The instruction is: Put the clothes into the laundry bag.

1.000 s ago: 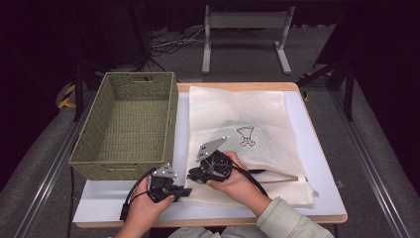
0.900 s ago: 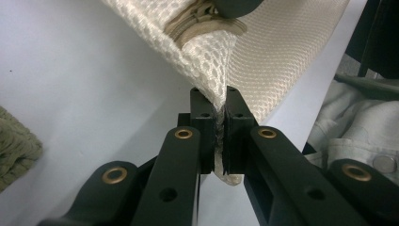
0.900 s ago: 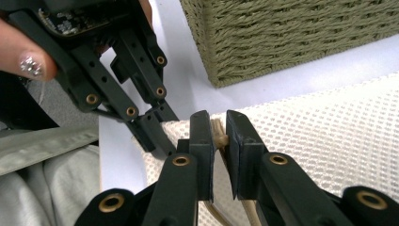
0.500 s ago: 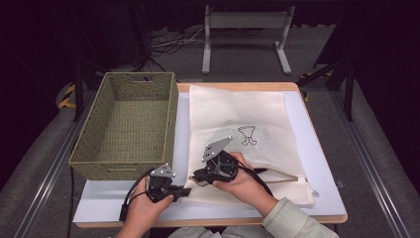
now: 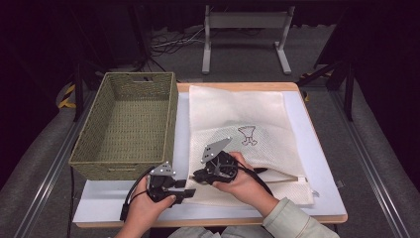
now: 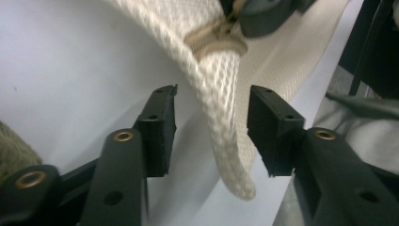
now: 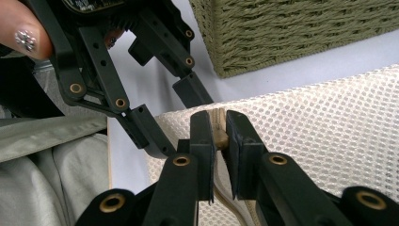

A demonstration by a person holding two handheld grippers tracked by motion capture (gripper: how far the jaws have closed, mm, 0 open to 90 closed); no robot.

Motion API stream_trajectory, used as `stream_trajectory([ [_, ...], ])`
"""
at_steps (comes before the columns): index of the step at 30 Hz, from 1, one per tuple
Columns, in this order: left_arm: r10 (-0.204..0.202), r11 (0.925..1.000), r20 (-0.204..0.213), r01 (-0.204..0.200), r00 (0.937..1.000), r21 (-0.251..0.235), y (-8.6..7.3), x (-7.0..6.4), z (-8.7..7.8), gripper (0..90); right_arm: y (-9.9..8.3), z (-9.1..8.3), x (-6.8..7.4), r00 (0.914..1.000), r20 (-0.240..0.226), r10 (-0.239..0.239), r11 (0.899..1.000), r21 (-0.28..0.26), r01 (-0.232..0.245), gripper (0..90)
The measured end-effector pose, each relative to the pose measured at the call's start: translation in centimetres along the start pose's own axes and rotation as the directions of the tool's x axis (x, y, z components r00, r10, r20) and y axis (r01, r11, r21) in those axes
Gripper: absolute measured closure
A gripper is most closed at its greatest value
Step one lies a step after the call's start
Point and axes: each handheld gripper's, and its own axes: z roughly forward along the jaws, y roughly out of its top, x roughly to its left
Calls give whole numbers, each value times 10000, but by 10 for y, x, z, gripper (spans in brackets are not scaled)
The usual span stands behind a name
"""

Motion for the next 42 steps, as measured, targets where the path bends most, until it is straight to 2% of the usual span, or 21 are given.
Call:
stream_trajectory([
  [4, 8, 9999, 30, -7, 10000, -139, 2, -2, -2, 624, 1, 2, 0, 10000, -12, -45, 10000, 68, 45, 815],
  [5, 125, 9999, -96, -126, 9999, -116, 3, -1, -2, 664, 1, 3, 1, 10000, -1, -17, 9999, 102, 17, 815],
  [7, 104, 9999, -161, -105, 9998, -73, 2, -1, -4, 793, 1, 3, 1, 10000, 32, -31, 9999, 103, 30, 815],
  [13, 178, 9998, -423, -180, 9989, -38, 3, -3, -6, 863, 0, 2, 2, 10000, -7, -46, 9999, 109, 46, 814],
  [15, 71, 10000, -476, -72, 9988, -37, 3, -4, -8, 871, -1, 1, 1, 10000, -1, -30, 10000, 89, 30, 814],
  [19, 94, 9999, -558, -101, 9984, -115, 2, -5, -9, 875, -2, -1, 3, 9999, 8, -109, 9999, 79, 109, 814],
  [24, -144, 9993, -322, 133, 9994, -358, 1, -4, -11, 877, -5, -6, 3, 9999, -59, -97, 10000, 21, 97, 814],
  [30, -31, 9993, -152, 25, 9999, -365, 0, -4, -10, 868, -4, -7, 4, 9999, -100, -121, 9999, -22, 121, 814],
  [33, 146, 9988, 55, -143, 9999, -458, 1, -4, -10, 774, -4, -7, 4, 9998, -75, -164, 9999, 48, 164, 814],
  [34, -35, 9986, 293, 50, 9996, -523, 2, -5, -11, 747, -3, -8, 5, 9998, -92, -157, 9999, 29, 157, 814],
  [36, -124, 9971, 324, 148, 9994, -747, 3, -5, -14, 679, -2, -9, 5, 9997, -94, -203, 9998, 58, 204, 814],
  [40, -224, 9970, 200, 238, 9995, -734, 5, -3, -15, 700, -2, -8, 5, 9997, -132, -227, 9997, 104, 229, 815],
  [42, -162, 9978, 5, 162, 9999, -649, 5, -2, -15, 761, -1, -7, 5, 9996, -131, -256, 9995, 169, 258, 815],
])
